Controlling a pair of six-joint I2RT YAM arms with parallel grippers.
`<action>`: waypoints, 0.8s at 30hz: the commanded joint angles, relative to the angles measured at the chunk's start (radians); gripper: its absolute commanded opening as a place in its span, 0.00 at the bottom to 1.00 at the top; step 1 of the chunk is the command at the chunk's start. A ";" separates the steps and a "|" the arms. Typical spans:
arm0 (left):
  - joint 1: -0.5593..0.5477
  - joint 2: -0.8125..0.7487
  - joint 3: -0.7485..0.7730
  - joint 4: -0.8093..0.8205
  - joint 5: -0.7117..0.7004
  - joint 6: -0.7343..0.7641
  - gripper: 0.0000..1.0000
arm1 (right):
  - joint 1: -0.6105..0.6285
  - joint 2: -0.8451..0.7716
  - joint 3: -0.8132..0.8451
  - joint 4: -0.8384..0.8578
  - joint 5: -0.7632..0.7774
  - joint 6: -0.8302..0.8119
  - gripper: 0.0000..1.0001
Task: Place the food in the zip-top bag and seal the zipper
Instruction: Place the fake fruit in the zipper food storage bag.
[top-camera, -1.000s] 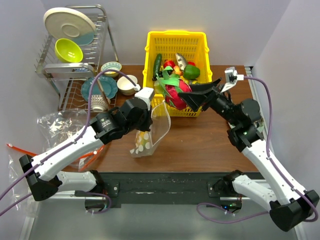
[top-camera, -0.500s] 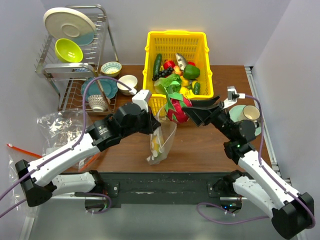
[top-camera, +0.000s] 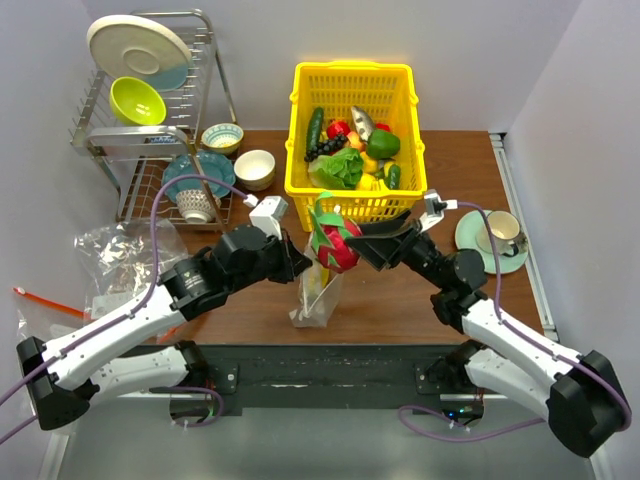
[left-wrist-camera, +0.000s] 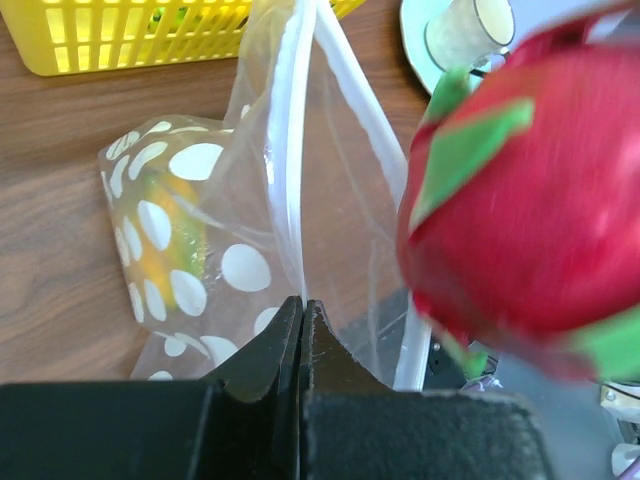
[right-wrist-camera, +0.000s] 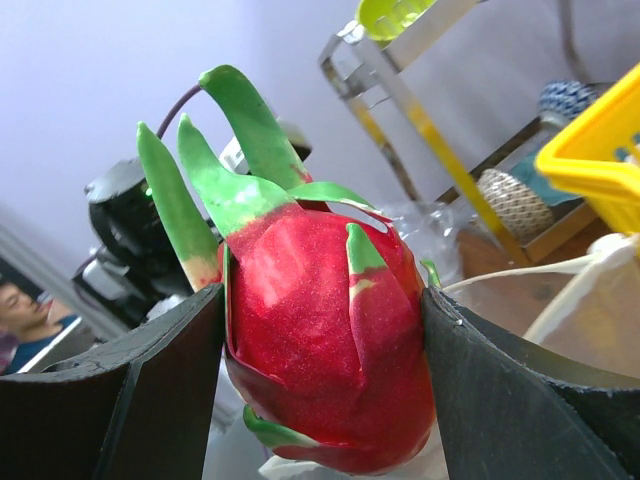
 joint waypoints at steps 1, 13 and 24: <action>0.007 -0.031 -0.009 0.039 -0.013 -0.016 0.00 | 0.067 0.010 0.047 0.109 0.052 -0.083 0.00; 0.006 -0.034 0.009 0.025 -0.007 -0.004 0.00 | 0.102 0.114 0.082 0.175 0.065 -0.077 0.00; 0.007 -0.068 0.037 -0.004 -0.032 -0.004 0.00 | 0.112 0.113 -0.031 0.174 0.095 -0.141 0.18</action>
